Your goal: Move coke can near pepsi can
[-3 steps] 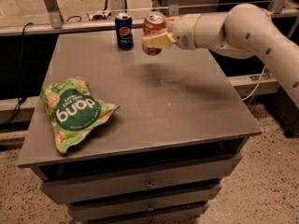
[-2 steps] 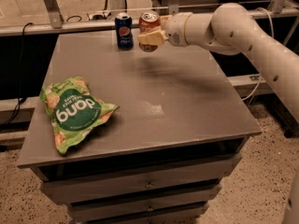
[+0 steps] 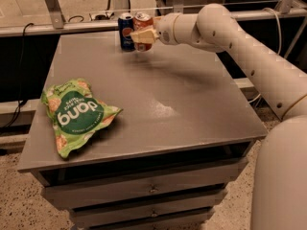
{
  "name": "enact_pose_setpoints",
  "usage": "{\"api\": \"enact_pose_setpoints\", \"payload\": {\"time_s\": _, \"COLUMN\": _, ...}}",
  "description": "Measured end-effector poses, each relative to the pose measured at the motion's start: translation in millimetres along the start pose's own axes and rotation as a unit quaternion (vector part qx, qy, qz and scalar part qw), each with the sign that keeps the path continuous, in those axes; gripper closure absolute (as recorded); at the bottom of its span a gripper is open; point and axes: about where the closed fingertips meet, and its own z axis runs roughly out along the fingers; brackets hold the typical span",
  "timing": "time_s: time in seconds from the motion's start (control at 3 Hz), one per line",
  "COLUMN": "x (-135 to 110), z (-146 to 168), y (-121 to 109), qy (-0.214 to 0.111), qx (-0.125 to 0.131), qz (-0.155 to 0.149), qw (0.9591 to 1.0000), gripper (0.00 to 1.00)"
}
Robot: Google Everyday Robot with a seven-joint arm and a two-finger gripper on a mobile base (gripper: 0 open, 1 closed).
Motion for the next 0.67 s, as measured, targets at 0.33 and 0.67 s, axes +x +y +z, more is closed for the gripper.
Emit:
{"api": "enact_pose_setpoints", "payload": {"time_s": 0.33, "x": 8.1, "z": 10.8, "y": -5.7, "qy": 0.015, "qx": 0.006, "qz": 0.014, "qw": 0.9998, "gripper": 0.85}}
{"api": "enact_pose_setpoints", "payload": {"time_s": 0.67, "x": 16.1, "z": 11.7, "y": -14.6, "qy": 0.026, "qx": 0.016, "qz": 0.025, "qw": 0.9992, "gripper": 0.62}}
